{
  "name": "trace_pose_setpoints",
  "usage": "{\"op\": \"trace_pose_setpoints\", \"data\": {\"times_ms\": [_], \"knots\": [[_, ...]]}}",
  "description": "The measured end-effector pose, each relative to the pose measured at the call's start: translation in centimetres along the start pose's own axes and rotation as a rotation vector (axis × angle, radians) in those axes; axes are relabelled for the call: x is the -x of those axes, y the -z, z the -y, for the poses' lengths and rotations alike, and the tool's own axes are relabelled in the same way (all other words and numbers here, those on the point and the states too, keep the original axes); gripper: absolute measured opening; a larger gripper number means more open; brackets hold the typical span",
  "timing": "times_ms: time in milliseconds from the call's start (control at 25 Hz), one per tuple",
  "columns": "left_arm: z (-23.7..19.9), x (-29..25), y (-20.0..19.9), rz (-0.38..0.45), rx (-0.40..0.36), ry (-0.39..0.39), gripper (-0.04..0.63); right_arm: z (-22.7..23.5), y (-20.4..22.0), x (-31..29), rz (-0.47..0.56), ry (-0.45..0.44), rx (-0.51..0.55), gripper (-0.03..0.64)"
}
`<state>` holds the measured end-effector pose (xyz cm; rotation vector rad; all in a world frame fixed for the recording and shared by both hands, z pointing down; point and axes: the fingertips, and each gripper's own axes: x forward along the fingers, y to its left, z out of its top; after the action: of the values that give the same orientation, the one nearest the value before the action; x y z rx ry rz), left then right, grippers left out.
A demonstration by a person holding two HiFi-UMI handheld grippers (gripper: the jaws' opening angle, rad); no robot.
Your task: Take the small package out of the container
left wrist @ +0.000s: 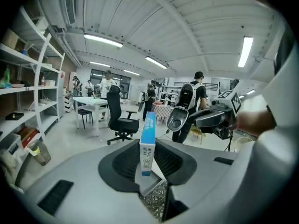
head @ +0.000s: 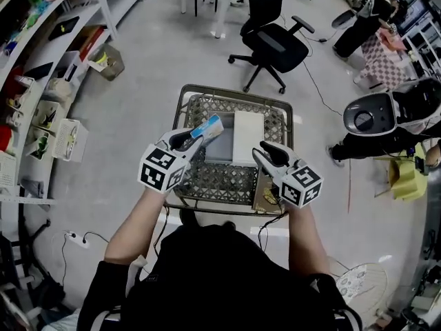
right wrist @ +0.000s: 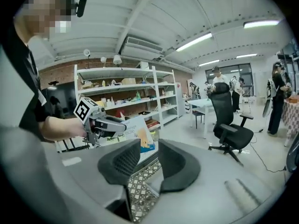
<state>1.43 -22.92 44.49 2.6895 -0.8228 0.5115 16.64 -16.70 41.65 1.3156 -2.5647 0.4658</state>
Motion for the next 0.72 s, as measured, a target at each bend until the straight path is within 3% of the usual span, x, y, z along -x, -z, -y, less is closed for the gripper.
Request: {"op": "trace_pose_setpoints", "data": {"times_ms": [360,520,720], "knots": [[2.0,5.8,-4.6,0.132,0.031,-0.153,0.095,1.3,-3.2,7.9,0.202,-0.011,-0.033,0.011],[2.3,8.7,-5.4,0.182,0.049,-0.214,0.095,0.9,-4.5,10.3,0.273,-0.032,-0.028,0.009],[2.5,10.7,-6.0,0.216,0.055,-0.275,0.097,1.4,-6.3,13.2,0.353,0.028,0.013,0.008]]}}
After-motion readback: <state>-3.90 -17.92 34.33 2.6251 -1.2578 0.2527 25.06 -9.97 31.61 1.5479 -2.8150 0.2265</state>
